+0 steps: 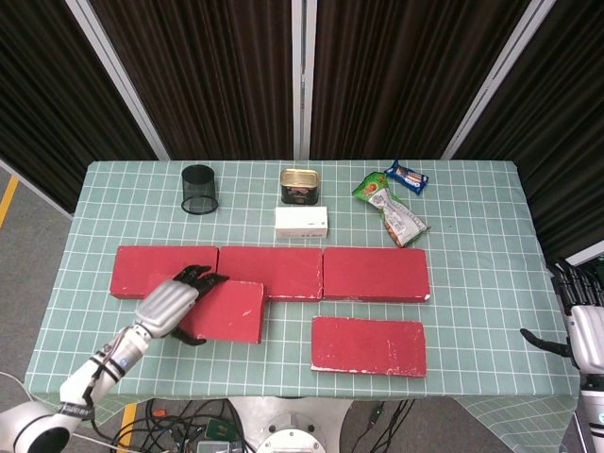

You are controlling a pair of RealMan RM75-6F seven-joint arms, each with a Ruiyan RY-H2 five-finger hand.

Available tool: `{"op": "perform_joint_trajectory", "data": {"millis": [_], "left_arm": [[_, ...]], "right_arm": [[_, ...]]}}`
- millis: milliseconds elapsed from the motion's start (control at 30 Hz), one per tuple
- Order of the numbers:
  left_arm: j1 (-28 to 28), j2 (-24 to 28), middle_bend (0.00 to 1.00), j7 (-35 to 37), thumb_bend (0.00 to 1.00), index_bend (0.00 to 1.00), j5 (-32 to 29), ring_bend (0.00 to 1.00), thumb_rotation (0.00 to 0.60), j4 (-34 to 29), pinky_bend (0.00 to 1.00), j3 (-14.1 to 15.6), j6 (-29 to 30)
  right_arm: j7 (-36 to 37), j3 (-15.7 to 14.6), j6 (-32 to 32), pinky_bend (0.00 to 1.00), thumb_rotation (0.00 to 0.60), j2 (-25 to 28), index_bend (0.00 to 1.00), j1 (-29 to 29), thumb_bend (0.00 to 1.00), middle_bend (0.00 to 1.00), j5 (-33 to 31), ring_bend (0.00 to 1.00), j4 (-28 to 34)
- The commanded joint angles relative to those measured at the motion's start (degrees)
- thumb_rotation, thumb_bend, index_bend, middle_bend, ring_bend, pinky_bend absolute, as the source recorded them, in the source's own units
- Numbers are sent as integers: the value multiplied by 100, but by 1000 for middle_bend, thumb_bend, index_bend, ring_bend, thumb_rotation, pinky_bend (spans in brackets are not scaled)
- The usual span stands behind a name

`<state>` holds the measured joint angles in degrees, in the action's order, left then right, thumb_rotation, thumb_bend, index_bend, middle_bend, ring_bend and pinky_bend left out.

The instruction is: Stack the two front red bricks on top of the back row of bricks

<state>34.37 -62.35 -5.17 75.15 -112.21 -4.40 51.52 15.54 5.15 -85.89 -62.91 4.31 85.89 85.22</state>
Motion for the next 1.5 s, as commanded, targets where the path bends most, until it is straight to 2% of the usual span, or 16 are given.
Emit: {"op": "perform_joint_trajectory", "data": {"millis": [33,200,500,1000,1167,1500], "left_arm": [[411,-94,175,313,46,119,-436,0,600,498,0,-342,-454],[755,-350,175,731,46,119,-761,0,600,1048,0,-526,-976],[1078,-664,175,1126,47,119,-680,0,600,1667,0,-588,-1385],[1289,-841,172,1093,47,119,-894,0,600,2117,0,-519,-1520],[1233,-964,172,1036,47,119,-995,0,600,2233,0,-445,-1387],[1242,-972,172,905,46,119,-1034,0,600,2167,0,-412,-1280]], "right_arm": [[-1,2,-7,0,600,12,0,-3,0,0,5,0,9],[9,12,-16,0,600,55,0,-10,0,0,-6,0,35],[91,27,-91,0,600,88,0,-48,0,0,1,0,33],[119,37,-67,0,600,48,0,-46,0,0,-27,0,-31],[136,45,-16,0,600,33,0,-34,0,0,-68,0,-55],[154,44,12,0,600,9,0,-30,0,0,-78,0,-94]]}}
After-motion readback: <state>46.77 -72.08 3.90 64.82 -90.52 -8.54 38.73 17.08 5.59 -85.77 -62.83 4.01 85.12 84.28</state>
